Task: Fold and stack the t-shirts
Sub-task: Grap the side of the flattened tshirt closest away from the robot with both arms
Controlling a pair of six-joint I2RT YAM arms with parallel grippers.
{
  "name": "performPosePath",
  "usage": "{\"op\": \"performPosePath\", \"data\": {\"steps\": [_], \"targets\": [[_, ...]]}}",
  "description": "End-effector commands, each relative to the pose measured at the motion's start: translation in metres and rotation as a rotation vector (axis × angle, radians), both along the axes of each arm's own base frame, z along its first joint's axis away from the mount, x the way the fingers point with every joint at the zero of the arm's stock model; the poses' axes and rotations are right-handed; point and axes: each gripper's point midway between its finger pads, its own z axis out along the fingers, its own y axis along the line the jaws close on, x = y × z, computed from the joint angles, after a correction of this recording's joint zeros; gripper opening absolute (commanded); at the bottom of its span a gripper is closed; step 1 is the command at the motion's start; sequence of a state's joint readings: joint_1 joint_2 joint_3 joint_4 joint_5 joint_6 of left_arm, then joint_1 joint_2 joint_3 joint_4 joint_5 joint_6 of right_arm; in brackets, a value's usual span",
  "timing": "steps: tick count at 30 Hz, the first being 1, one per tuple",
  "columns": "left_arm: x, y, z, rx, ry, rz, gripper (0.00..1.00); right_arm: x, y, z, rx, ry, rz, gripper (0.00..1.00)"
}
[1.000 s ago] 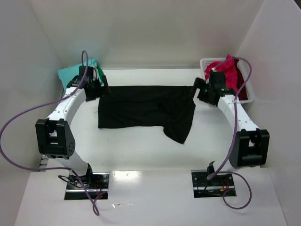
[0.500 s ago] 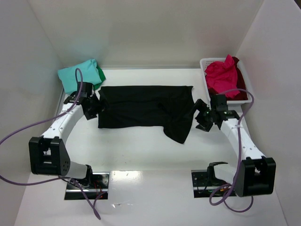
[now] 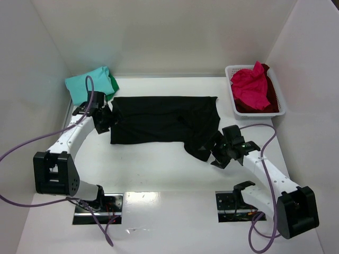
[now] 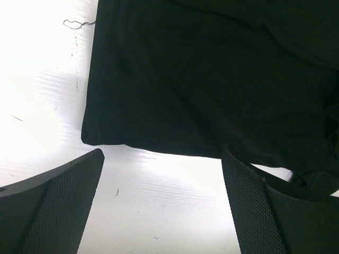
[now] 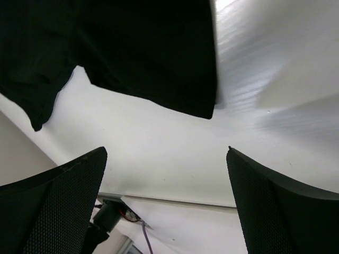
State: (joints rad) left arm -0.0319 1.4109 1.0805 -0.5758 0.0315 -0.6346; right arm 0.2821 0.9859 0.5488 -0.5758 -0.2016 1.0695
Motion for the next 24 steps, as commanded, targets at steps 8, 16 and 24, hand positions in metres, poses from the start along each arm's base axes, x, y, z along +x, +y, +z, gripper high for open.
{"op": "performPosePath", "data": {"steps": [8,16,24], "targets": [[0.015,-0.006,-0.008,0.003,-0.005,-0.063,0.99,0.004,-0.012,-0.027,-0.086,0.040,-0.123,0.92],[0.015,0.002,-0.008,0.009,-0.007,-0.060,0.99,0.018,-0.012,-0.039,-0.102,0.040,-0.143,0.80],[0.018,0.008,-0.011,0.012,0.000,-0.062,0.99,0.019,-0.009,-0.053,-0.129,0.078,-0.114,0.54]]}}
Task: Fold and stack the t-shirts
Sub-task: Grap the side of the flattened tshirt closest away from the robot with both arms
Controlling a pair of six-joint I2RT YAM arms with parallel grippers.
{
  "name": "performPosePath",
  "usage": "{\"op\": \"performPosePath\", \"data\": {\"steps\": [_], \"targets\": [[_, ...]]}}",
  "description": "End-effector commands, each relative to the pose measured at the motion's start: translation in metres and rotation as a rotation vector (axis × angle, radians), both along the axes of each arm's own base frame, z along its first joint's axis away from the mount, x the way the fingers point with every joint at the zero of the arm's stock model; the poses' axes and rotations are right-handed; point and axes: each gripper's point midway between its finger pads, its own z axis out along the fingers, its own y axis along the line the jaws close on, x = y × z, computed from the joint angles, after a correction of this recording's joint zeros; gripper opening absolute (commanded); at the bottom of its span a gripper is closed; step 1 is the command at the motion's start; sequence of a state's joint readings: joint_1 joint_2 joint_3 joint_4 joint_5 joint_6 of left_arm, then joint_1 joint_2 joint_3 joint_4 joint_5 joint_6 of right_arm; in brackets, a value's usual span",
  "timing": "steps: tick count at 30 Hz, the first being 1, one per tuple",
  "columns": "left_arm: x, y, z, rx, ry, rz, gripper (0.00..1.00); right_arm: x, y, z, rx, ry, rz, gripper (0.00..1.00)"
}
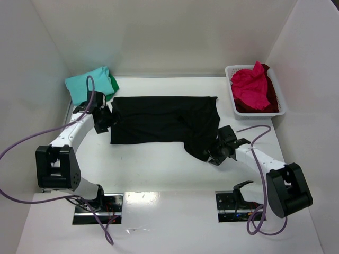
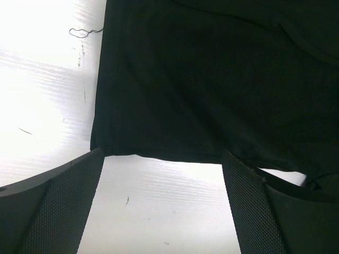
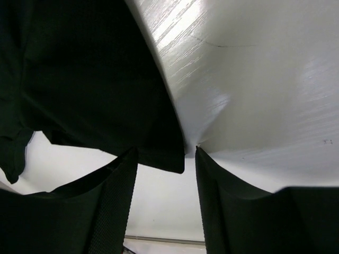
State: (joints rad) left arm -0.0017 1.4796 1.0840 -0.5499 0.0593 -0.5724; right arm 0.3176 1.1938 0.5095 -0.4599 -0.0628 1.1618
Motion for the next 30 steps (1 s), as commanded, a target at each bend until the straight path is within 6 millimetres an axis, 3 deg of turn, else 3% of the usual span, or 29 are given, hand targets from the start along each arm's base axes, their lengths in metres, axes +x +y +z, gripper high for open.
{"op": "performPosePath", "data": {"steps": [1,10,18,25,30], "targets": [[0.011,0.000,0.004,0.000,-0.023,-0.025,0.99,0.010,0.004,0.000,-0.006,-0.032,0.004,0.52],[0.004,0.010,-0.001,-0.002,-0.025,0.088,0.95,0.014,0.006,-0.004,-0.011,-0.031,0.035,0.28],[-0.017,-0.001,-0.026,-0.090,0.036,0.157,0.87,0.015,0.002,-0.003,-0.031,-0.041,0.025,0.02],[-0.023,0.005,-0.044,-0.060,0.093,0.186,0.78,0.015,-0.007,0.016,-0.042,-0.088,-0.011,0.00],[-0.034,0.014,-0.056,-0.011,0.138,0.212,0.69,0.010,-0.019,0.019,-0.038,-0.104,-0.051,0.00]]}}
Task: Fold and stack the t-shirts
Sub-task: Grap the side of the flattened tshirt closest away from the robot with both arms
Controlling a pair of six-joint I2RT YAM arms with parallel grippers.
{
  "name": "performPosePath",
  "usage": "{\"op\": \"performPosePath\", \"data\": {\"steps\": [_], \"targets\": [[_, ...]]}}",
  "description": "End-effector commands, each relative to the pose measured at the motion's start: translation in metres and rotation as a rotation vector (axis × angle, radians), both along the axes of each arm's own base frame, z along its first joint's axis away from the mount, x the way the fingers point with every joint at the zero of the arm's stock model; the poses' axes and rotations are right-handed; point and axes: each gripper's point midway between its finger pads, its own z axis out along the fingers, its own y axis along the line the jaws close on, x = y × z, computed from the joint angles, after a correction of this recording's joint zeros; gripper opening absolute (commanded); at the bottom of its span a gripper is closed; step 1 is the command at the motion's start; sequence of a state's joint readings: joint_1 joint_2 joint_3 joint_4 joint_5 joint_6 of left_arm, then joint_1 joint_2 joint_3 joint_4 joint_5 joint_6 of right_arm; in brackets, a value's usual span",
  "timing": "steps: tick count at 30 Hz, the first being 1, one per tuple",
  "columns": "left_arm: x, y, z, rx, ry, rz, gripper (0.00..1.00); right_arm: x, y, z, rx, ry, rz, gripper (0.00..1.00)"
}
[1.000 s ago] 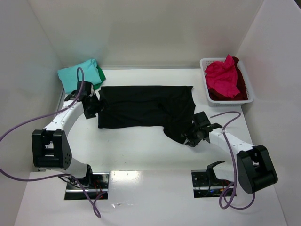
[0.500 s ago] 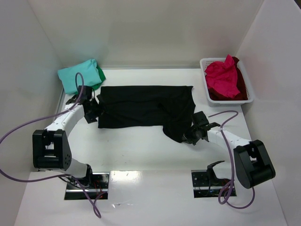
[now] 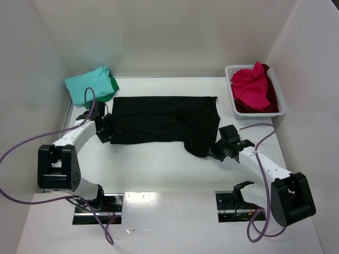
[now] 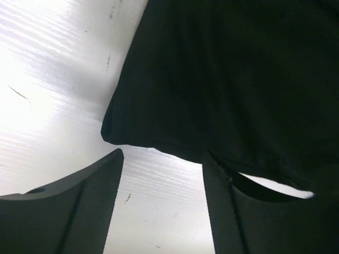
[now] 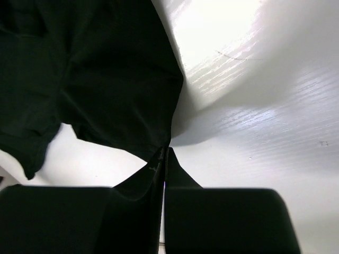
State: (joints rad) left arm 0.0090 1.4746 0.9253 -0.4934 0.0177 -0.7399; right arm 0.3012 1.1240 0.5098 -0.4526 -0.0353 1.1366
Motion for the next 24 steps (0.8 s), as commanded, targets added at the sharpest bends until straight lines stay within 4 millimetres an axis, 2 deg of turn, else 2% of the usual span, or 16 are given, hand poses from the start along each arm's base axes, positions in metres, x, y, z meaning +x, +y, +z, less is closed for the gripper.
{"op": "performPosePath", "data": {"steps": [1,3,4,10,17,20,24], "targets": [[-0.006,0.009,-0.014,0.035,0.044,0.033,0.67,-0.002,-0.013,0.003,-0.026,-0.020,-0.046,0.00],[-0.009,0.013,-0.018,0.056,0.064,0.042,0.67,0.001,-0.016,0.008,-0.012,-0.036,-0.064,0.00],[-0.009,0.013,-0.019,0.060,0.076,0.033,0.67,-0.005,-0.017,0.003,-0.017,-0.017,-0.064,0.00],[-0.020,0.023,-0.033,0.116,0.156,0.044,0.67,-0.002,-0.017,0.005,-0.021,-0.020,-0.056,0.00],[-0.017,0.025,-0.038,0.128,0.166,0.038,0.67,-0.007,-0.018,0.008,-0.021,-0.018,-0.056,0.00],[-0.014,0.026,-0.038,0.121,0.156,0.035,0.60,-0.006,-0.020,0.014,-0.015,-0.040,-0.065,0.00],[-0.015,0.027,-0.038,0.124,0.156,0.027,0.50,-0.008,-0.023,0.010,-0.018,-0.031,-0.074,0.00]]}}
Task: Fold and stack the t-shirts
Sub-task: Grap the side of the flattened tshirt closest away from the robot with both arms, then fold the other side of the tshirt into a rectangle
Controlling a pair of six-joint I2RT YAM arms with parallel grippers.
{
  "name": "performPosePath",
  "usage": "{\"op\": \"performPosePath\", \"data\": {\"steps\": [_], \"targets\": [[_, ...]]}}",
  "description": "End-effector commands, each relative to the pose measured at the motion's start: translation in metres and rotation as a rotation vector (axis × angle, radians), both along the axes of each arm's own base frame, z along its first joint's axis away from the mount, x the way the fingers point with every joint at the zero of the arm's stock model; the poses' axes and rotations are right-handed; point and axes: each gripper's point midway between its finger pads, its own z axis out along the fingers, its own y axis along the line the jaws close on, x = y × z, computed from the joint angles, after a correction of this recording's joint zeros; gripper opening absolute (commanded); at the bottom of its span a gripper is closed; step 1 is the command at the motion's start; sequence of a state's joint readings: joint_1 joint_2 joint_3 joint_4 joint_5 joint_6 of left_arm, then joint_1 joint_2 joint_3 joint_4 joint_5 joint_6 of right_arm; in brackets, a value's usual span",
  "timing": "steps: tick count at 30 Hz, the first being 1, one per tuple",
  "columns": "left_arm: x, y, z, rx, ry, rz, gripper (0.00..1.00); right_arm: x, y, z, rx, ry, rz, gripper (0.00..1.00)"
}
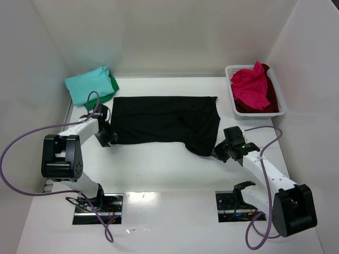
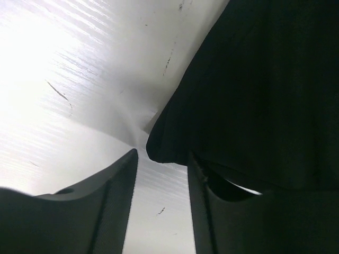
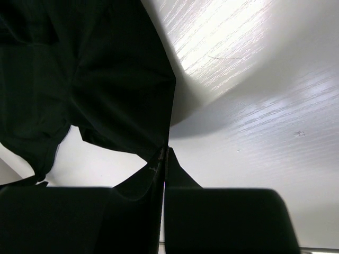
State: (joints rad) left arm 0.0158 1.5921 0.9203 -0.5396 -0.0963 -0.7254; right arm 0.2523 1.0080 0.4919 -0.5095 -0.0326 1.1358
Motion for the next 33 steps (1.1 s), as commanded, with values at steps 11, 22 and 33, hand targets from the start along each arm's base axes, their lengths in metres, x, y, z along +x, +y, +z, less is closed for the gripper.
{"op": "performPosePath", "data": {"steps": [11,22,33], "targets": [[0.011,0.009,0.003,0.026,-0.023,-0.007,0.23,-0.007,-0.010,-0.002,-0.043,0.016,0.000,0.00],[0.029,0.015,0.022,0.046,-0.086,-0.013,0.00,0.012,-0.011,0.027,-0.067,-0.042,0.010,0.00],[0.073,0.022,0.080,0.090,-0.244,-0.061,0.00,0.062,-0.024,0.063,-0.086,-0.128,-0.009,0.00]]}}
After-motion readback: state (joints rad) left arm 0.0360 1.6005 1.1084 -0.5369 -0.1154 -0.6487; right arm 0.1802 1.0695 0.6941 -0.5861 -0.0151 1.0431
